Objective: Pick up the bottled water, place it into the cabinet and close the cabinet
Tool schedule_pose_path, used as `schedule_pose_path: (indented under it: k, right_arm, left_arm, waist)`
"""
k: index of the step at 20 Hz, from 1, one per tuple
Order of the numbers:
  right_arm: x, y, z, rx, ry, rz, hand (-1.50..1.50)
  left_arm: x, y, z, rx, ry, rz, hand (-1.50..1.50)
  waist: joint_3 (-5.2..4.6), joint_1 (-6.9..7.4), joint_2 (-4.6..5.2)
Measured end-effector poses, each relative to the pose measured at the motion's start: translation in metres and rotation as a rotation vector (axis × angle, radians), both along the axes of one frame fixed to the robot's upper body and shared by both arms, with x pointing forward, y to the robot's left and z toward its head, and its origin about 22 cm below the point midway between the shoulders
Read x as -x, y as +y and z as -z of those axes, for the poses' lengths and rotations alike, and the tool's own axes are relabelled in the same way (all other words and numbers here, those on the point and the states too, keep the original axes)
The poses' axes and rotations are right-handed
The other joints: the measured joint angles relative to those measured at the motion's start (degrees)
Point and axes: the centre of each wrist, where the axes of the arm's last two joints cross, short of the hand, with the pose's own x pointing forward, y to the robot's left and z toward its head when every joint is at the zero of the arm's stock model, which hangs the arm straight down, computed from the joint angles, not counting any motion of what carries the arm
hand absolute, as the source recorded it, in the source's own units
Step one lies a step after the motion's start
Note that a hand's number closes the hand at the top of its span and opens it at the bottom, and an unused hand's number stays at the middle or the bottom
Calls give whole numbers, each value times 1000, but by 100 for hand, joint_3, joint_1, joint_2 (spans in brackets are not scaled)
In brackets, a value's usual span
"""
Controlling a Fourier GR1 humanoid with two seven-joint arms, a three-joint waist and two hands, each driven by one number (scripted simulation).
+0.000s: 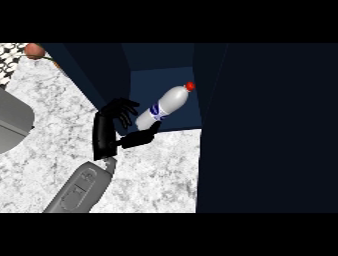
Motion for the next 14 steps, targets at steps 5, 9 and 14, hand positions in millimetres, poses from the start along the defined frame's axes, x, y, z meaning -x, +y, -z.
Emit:
schedule_pose_path:
  k: [5,9,14]
  right_arm:
    - [1,0,1,-6,-3,-7,-150]
    - [2,0,0,-4,-6,-9,-150]
    - [1,-1,0,-4,-9,-6,-150]
  left_arm:
    - [-1,-5,2,-27,28,-2,-150]
    - [-12,-22,-2,8,87,-6,-150]
    - [-17,-31,-2,38,93,-42,-150]
  waist:
    - [10,-58,15]
    - [-14,-101,60]
    - [-16,-30,47]
